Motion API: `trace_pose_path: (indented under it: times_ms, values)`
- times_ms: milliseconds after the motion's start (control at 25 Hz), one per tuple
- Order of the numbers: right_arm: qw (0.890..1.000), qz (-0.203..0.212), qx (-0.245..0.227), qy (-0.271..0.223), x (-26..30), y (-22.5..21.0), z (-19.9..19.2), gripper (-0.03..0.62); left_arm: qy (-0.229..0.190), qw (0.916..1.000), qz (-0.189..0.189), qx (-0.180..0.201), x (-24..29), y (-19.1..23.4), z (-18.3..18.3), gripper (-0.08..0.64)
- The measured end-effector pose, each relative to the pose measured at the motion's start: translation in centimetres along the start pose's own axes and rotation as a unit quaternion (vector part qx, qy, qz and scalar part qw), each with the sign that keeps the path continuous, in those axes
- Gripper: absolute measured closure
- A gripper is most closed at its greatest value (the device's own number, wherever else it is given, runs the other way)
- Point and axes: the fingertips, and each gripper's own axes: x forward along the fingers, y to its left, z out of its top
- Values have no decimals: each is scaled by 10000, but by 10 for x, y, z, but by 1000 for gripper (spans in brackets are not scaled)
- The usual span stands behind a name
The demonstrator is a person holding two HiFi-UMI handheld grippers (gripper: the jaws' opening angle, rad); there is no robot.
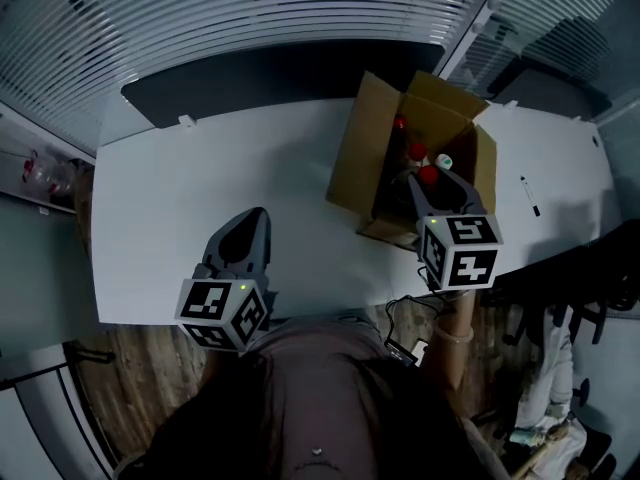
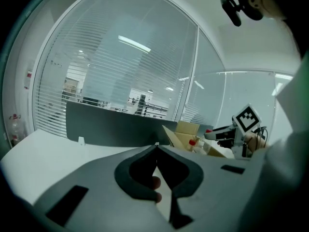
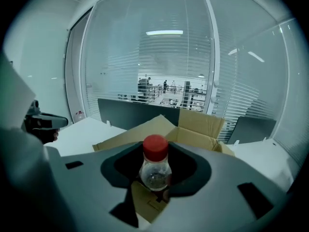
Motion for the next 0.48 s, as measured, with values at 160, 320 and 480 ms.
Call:
trace_pose_path:
  times_ms: [160,320,480]
  values:
    - [9996,-168,-14,-214,-16,6,17,419,28,9999,-122,12,-5,8,-1,551]
    - [9979,-365,-27,-528,-34,11,35,419,36,9997,-252,52,-11,14,-1,551]
    - [9954,-515,-42,-804,-53,15,53,419,31,9992,-387,85,-16,15,1,551]
